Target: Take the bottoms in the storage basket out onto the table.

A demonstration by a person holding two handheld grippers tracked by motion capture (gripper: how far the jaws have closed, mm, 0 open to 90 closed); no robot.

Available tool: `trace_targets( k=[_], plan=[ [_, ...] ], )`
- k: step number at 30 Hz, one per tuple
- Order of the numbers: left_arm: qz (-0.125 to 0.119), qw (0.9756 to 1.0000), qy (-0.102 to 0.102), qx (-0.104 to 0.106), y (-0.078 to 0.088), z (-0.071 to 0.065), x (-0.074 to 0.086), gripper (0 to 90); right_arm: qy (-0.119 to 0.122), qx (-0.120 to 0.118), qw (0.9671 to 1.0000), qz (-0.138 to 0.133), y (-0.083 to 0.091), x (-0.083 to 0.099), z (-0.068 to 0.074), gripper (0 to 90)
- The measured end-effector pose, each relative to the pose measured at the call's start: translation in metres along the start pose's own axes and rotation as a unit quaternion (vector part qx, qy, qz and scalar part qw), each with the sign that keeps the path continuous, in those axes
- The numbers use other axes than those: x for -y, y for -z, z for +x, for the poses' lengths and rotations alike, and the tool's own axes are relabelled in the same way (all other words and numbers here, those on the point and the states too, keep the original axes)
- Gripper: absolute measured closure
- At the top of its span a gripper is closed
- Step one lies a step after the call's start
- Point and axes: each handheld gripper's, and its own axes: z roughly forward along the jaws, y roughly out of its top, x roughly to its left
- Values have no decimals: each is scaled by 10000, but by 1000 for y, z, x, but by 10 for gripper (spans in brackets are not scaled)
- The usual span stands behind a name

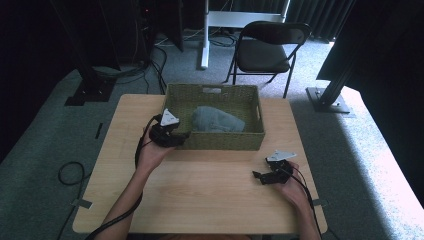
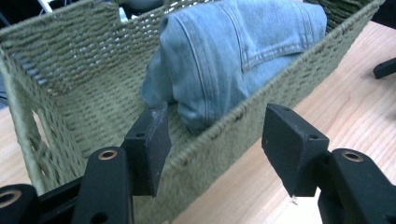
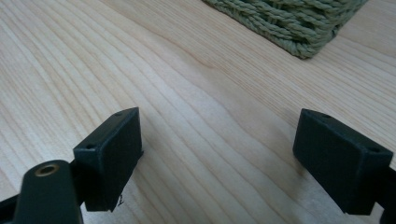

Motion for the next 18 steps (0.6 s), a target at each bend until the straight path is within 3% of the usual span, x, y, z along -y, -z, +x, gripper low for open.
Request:
trace_targets(
  k=[9, 18],
  plan=[
    [-9, 10000, 58, -47, -8, 7, -15, 409, -66, 62, 10000, 2, 0, 0, -3, 153],
    [18, 10000, -19, 19, -22, 11, -27, 397, -90, 84, 9999, -1, 0, 0, -3, 154]
  ],
)
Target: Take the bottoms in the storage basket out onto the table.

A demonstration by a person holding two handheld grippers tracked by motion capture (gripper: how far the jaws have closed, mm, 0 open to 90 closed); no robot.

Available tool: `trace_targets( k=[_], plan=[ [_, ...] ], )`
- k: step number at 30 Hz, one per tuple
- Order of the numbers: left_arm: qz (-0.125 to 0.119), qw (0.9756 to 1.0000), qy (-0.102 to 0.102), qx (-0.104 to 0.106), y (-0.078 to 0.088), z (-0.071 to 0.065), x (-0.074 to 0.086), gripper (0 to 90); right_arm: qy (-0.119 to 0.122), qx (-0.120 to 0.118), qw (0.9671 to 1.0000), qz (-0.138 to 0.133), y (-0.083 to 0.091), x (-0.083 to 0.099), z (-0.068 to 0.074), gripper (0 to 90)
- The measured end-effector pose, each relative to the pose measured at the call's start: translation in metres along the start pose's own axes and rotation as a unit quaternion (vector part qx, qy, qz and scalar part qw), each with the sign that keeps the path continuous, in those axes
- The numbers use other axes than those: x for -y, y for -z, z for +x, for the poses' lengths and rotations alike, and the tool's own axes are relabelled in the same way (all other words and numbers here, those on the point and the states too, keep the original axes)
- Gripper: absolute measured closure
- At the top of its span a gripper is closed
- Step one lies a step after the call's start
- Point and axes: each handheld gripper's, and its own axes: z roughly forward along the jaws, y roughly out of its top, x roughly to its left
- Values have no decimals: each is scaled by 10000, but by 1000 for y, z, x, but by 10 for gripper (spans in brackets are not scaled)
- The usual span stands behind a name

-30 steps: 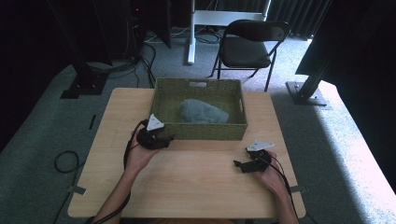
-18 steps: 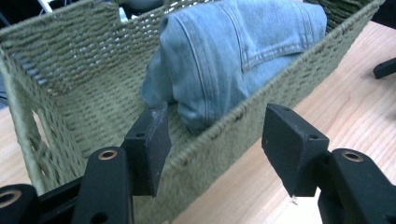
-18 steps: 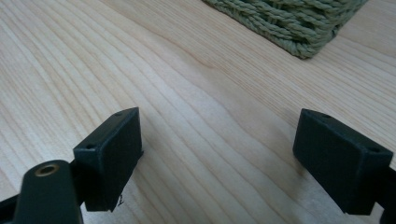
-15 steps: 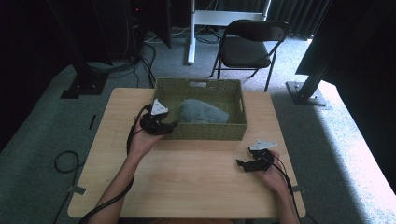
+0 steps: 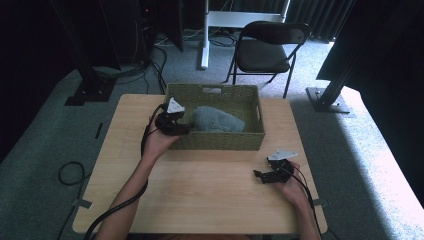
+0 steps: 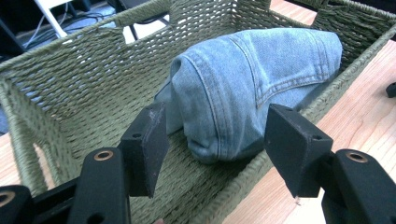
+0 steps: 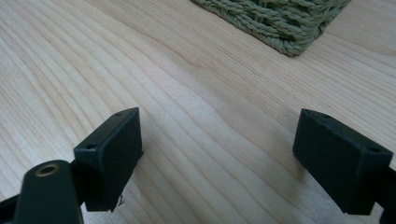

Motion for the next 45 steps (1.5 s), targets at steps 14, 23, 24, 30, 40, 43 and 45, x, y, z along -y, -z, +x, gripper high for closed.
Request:
trace_targets(
  k=[14, 23, 24, 30, 40, 43, 45],
  plan=[
    [89, 9999, 10, 68, -21, 10, -14, 388, -14, 6, 10000, -1, 0, 0, 0, 154],
    [137, 9997, 129, 169, -39, 15, -21, 380, -51, 45, 10000, -3, 0, 0, -1, 156],
    [159, 9996, 127, 169, -41, 15, -22, 378, -64, 57, 10000, -3, 0, 0, -1, 156],
    [216, 9995, 199, 150, -50, 16, -26, 359, -71, 78, 9999, -6, 0, 0, -2, 156],
    [391, 9979, 445, 255, -69, 17, -29, 265, -73, 76, 9999, -7, 0, 0, -2, 156],
    [494, 9973, 493, 232, -74, 18, -29, 249, -74, 77, 9999, -7, 0, 0, -2, 156],
    [524, 9969, 542, 244, -76, 18, -29, 238, -73, 76, 9999, -7, 0, 0, -2, 156]
  ],
)
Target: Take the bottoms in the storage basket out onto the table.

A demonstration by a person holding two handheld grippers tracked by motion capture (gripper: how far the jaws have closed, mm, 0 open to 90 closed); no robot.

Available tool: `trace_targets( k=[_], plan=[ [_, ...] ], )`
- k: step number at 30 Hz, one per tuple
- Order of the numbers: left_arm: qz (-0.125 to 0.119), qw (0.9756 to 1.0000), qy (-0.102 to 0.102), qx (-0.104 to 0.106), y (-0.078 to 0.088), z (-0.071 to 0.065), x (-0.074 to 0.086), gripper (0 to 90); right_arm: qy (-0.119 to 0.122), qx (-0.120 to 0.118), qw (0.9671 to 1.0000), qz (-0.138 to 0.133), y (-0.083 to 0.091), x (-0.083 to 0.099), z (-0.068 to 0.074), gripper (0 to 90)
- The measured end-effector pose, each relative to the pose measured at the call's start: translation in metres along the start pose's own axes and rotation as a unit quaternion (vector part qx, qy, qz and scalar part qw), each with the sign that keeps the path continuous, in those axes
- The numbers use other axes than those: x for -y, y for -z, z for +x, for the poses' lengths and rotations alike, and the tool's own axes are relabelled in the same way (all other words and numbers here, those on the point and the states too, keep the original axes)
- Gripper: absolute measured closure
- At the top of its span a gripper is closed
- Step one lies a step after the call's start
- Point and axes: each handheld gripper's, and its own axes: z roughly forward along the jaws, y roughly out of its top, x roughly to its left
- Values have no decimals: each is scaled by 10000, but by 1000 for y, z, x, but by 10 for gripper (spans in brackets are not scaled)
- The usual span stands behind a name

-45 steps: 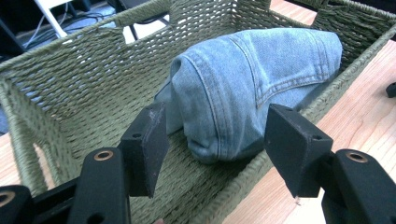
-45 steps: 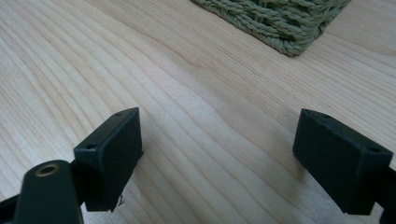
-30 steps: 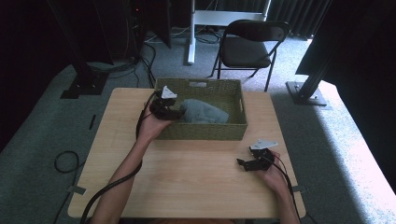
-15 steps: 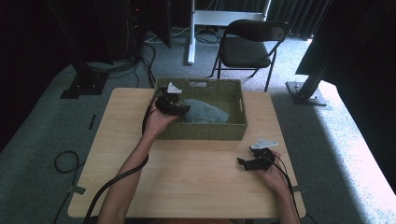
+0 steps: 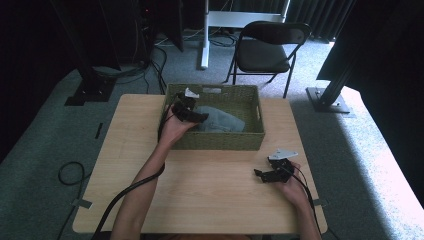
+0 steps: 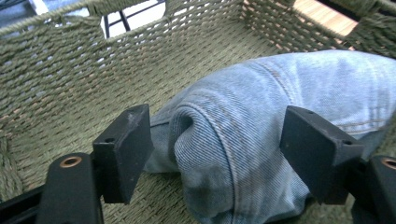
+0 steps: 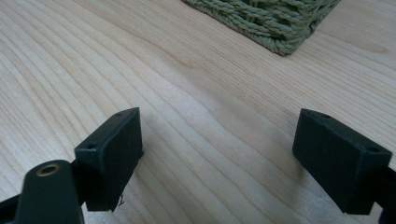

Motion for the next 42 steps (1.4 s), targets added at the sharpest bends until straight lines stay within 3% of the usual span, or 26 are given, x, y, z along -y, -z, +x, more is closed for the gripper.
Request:
trace_targets(
  k=[3, 6, 12, 23, 26, 30, 42],
  plan=[
    [106, 9998, 41, 153, -3, 1, -2, 245, 1, 1, 10000, 0, 0, 0, 0, 156],
    [248, 9995, -69, 192, -6, -1, -3, 328, 8, 1, 10000, 1, 0, 0, 0, 156],
    [337, 9991, -16, 241, -8, -4, -5, 662, 8, 1, 10000, 2, 0, 0, 0, 156],
    [-281, 9990, -81, 344, 9, -19, -18, 729, 2, 1, 10000, 2, 0, 0, 0, 156],
    [-388, 9985, -104, 366, 14, -20, -20, 737, 0, 1, 10000, 0, 0, 0, 0, 156],
    [-520, 9974, 10, 501, 18, -18, -22, 745, 1, 1, 10000, 0, 0, 0, 0, 157],
    [-823, 9953, -78, 498, 38, -21, -33, 756, 4, 0, 10000, -1, 0, 0, 0, 156]
  ],
)
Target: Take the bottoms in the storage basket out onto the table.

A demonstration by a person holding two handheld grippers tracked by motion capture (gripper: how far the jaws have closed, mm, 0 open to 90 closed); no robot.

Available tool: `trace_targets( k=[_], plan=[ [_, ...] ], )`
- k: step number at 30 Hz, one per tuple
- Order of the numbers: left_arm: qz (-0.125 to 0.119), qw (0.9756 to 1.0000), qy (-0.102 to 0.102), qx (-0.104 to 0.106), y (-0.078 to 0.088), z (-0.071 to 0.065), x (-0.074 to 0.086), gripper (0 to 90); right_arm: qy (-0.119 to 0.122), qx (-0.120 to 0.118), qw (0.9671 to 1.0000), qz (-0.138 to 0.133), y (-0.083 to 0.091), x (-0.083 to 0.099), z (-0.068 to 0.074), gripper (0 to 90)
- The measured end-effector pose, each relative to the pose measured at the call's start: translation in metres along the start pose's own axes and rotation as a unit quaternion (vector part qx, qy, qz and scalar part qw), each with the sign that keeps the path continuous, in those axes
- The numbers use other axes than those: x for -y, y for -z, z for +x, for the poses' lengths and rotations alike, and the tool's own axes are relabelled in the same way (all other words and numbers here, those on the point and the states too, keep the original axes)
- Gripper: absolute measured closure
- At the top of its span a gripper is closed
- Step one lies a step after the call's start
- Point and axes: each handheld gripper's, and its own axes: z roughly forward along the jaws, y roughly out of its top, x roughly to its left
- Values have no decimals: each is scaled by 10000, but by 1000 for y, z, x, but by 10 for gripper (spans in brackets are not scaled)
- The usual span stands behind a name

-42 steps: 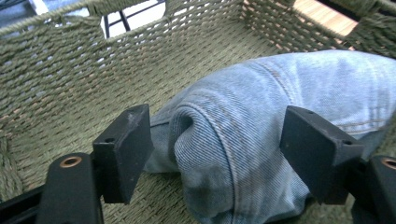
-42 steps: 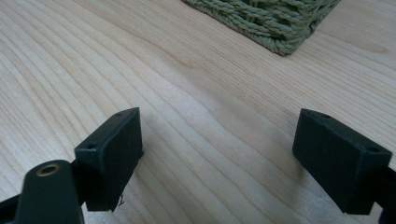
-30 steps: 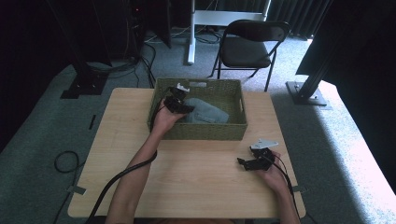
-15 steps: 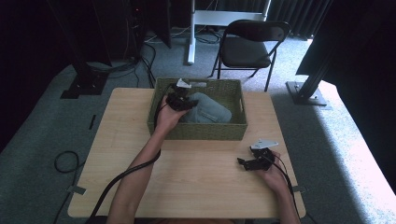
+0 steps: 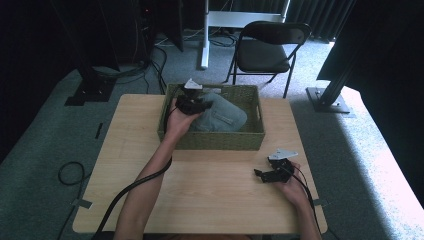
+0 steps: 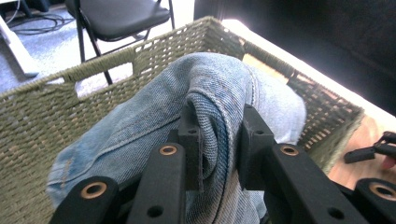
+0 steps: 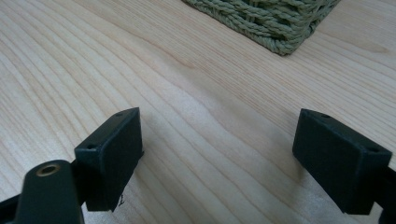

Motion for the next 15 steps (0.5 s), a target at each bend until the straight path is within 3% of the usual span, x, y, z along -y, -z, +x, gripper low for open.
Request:
trace_targets(
  k=[9, 15],
  plan=[
    [-15, 9999, -143, 9, 10, -1, -13, 758, -9, 1, 10000, -2, 0, 0, 0, 156],
    [-26, 9997, -196, 125, 19, -3, -25, 758, 3, 3, 10000, -9, 0, 0, 0, 157]
  ],
)
